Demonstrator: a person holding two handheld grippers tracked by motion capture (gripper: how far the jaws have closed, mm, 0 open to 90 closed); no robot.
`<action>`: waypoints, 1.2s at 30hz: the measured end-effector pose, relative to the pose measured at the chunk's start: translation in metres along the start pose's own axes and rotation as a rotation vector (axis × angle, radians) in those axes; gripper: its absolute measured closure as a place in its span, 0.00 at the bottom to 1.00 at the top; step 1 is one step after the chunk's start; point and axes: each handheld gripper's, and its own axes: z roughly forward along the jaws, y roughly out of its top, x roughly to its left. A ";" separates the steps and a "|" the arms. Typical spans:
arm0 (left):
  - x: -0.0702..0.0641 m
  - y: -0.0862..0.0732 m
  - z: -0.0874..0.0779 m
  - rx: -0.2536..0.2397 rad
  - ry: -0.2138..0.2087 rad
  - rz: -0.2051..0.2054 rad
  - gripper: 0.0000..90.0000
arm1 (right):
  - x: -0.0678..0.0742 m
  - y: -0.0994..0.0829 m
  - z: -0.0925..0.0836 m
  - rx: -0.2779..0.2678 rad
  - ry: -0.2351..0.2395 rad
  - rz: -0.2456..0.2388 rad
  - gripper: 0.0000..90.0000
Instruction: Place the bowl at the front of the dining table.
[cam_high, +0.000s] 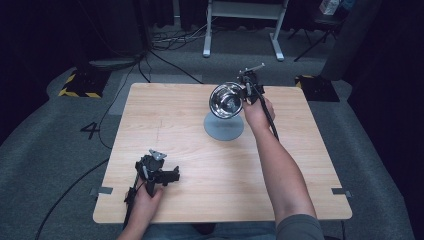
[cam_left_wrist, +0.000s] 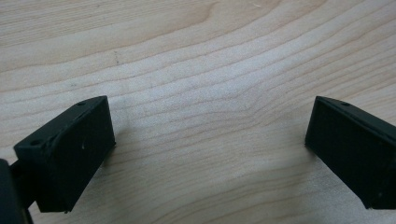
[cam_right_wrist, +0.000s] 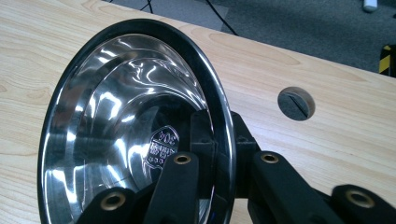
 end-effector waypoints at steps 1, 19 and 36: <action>0.000 0.000 0.000 -0.001 0.001 -0.001 0.02 | 0.000 0.000 0.002 0.002 0.004 0.001 0.93; 0.000 0.000 0.000 -0.001 0.001 0.000 0.02 | 0.008 -0.012 0.038 0.067 0.039 0.033 0.93; 0.000 0.000 0.000 -0.003 0.002 0.000 0.02 | 0.011 -0.027 0.061 0.116 0.072 0.069 0.93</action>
